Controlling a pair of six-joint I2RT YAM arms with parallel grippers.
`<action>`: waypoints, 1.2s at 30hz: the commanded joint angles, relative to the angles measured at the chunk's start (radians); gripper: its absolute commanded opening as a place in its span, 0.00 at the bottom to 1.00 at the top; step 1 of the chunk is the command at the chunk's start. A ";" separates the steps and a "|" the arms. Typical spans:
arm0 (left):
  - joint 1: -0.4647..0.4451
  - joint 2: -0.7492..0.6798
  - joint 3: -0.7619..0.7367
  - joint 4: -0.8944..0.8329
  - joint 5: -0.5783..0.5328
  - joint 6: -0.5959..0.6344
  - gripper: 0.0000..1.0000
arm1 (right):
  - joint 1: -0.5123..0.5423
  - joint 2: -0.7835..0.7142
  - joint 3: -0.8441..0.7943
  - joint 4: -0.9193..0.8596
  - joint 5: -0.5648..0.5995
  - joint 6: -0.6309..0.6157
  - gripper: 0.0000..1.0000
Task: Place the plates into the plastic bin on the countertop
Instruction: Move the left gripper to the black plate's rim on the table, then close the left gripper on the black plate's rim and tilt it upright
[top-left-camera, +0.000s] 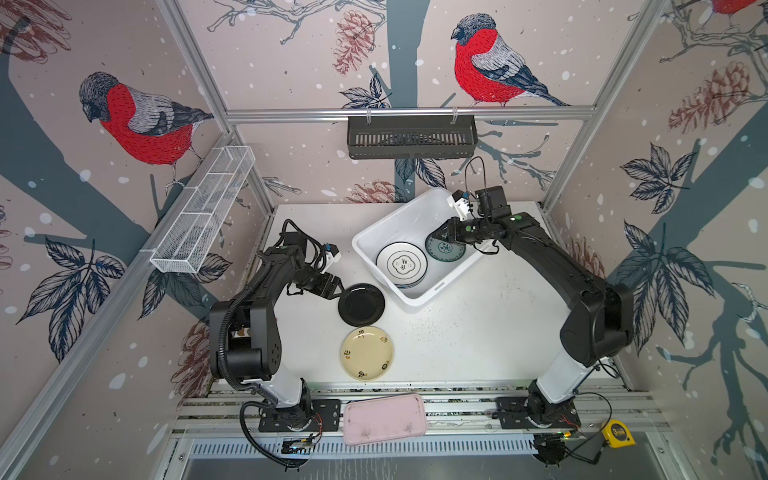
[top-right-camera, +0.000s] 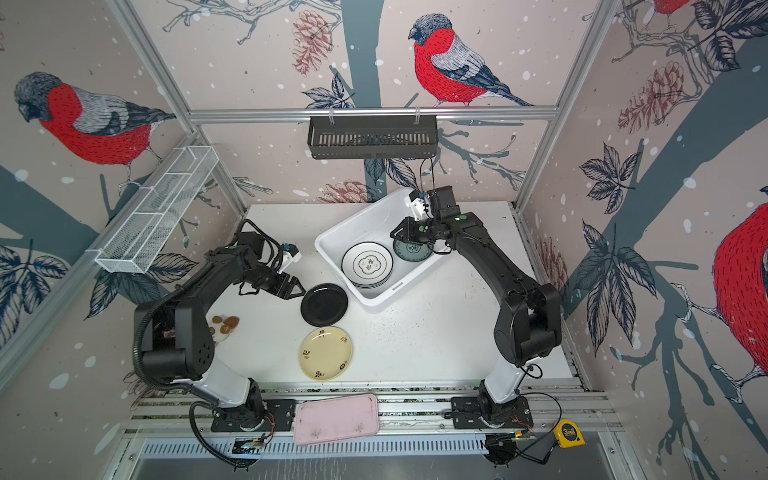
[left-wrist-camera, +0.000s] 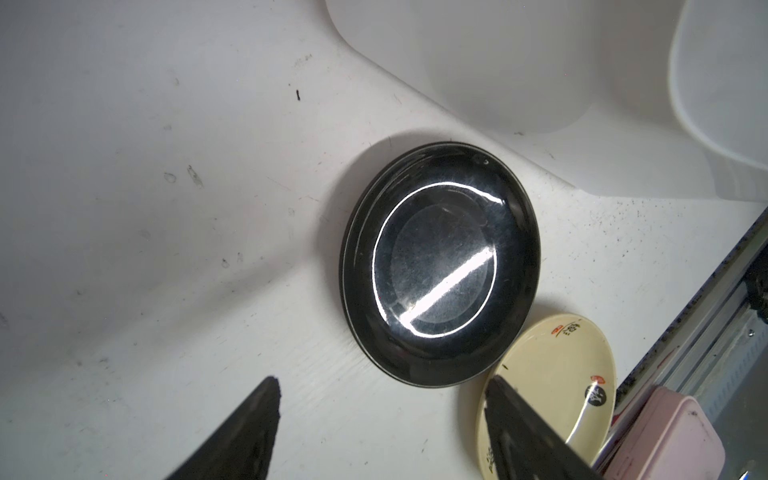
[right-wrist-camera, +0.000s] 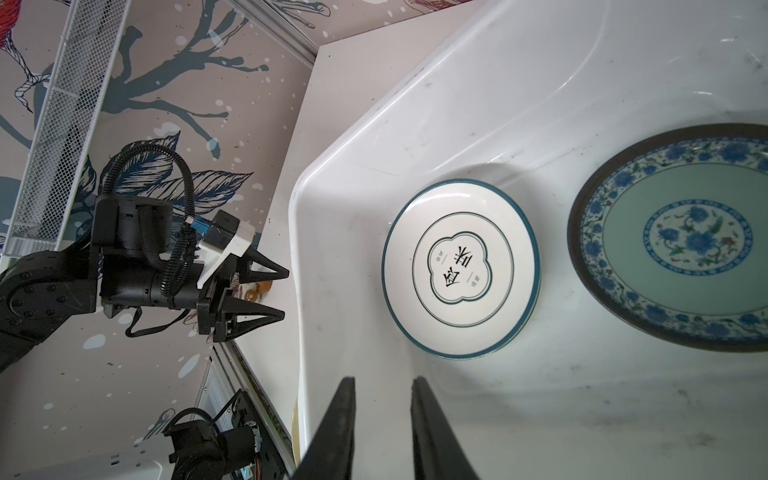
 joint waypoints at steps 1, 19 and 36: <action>0.001 0.003 -0.019 -0.033 0.000 0.058 0.78 | 0.003 0.009 0.009 0.001 -0.007 -0.006 0.26; 0.001 0.181 0.010 0.021 0.106 -0.013 0.67 | 0.007 0.036 0.001 0.020 -0.019 0.009 0.25; 0.000 0.312 0.072 0.027 0.149 -0.019 0.46 | 0.005 0.039 0.005 0.008 -0.013 0.010 0.24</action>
